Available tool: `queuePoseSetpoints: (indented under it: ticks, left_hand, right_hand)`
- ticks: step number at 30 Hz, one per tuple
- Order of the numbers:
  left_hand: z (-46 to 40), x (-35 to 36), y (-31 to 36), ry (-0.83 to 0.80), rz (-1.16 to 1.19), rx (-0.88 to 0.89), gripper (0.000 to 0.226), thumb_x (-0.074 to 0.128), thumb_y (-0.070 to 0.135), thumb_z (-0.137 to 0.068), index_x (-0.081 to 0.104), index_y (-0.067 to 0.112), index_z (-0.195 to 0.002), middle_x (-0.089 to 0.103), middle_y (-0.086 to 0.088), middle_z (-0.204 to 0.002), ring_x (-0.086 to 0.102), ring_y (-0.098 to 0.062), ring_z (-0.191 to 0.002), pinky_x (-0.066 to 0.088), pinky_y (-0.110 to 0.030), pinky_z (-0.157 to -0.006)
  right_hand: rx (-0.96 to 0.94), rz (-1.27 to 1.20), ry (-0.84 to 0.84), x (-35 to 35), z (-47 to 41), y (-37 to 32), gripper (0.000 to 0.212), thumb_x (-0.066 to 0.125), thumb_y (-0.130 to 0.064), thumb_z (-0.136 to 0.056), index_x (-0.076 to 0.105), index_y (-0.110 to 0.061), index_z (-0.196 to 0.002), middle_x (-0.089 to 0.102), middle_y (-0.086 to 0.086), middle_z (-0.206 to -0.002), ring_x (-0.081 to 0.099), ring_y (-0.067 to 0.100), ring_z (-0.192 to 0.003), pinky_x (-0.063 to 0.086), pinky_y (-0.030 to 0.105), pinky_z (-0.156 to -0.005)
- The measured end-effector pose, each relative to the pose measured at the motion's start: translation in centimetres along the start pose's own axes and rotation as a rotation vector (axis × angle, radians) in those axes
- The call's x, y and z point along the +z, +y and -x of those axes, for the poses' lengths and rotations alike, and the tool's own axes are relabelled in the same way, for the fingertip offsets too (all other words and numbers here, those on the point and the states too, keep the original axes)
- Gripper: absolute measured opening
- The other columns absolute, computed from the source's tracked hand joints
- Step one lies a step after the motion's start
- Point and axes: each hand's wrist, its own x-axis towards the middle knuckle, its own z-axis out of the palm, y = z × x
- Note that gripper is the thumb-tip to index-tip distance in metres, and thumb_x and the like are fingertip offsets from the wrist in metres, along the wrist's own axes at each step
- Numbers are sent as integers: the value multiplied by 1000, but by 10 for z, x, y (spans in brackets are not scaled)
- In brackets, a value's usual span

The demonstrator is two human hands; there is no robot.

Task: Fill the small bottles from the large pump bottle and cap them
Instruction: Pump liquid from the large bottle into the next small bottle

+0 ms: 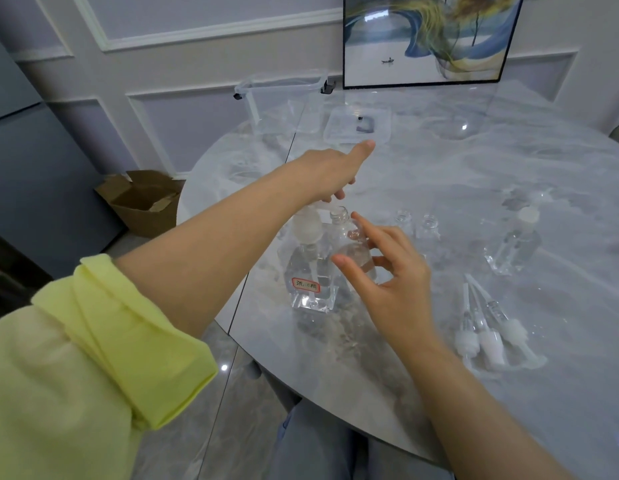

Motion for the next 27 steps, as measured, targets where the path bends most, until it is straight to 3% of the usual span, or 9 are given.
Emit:
queuePoseSetpoints:
  ticks: [4,7,11,15,19,27]
  left_hand:
    - [1,3,0,-23,-49,-5,78,16,74,-98,69,20,-115,69,1,-113,66,-21,-102,40,-35,-89]
    - [0,1,1,6,-16,21,76,16,74,-98,69,21,-113,69,1,-113,67,-18,-97,42,-33,-80]
    - [1,0,-1,-59,-43,-2,79,14,75,-97,70,21,-113,70,1,-112,65,-22,-105,36,-37,-90]
    - [-1,0,0,-15,0,20,77,15,75,-98,71,23,-110,71,2,-110,68,-17,-96,42,-33,-80]
    - [1,-1,-1,-66,-9,-9,78,15,75,-98,72,22,-110,72,1,-111,67,-20,-101,43,-41,-99]
    - [1,-1,2,-105,14,-14,80,15,75,-98,71,20,-112,72,-2,-112,68,-21,-101,42,-43,-99]
  right_hand:
    - [5,-9,1,0,1,2,58,74,-43,-85,62,-22,-137,62,-10,-109,64,12,-99,58,29,-82]
    - [-12,-12,1,0,0,1,57,74,-43,-85,61,-24,-137,60,-17,-110,63,7,-99,57,21,-82]
    - [-16,13,-4,1,1,2,58,72,-46,-85,59,-25,-137,58,-21,-110,62,5,-99,54,17,-82]
    - [-19,0,3,0,0,2,57,74,-42,-85,61,-22,-137,59,-19,-109,62,5,-99,53,15,-81]
    - [-15,-2,3,1,1,1,57,73,-43,-85,60,-24,-137,59,-17,-108,62,6,-98,54,16,-80]
    - [-7,-2,1,-1,-1,1,59,71,-48,-85,58,-26,-138,60,-17,-110,63,8,-100,57,22,-83]
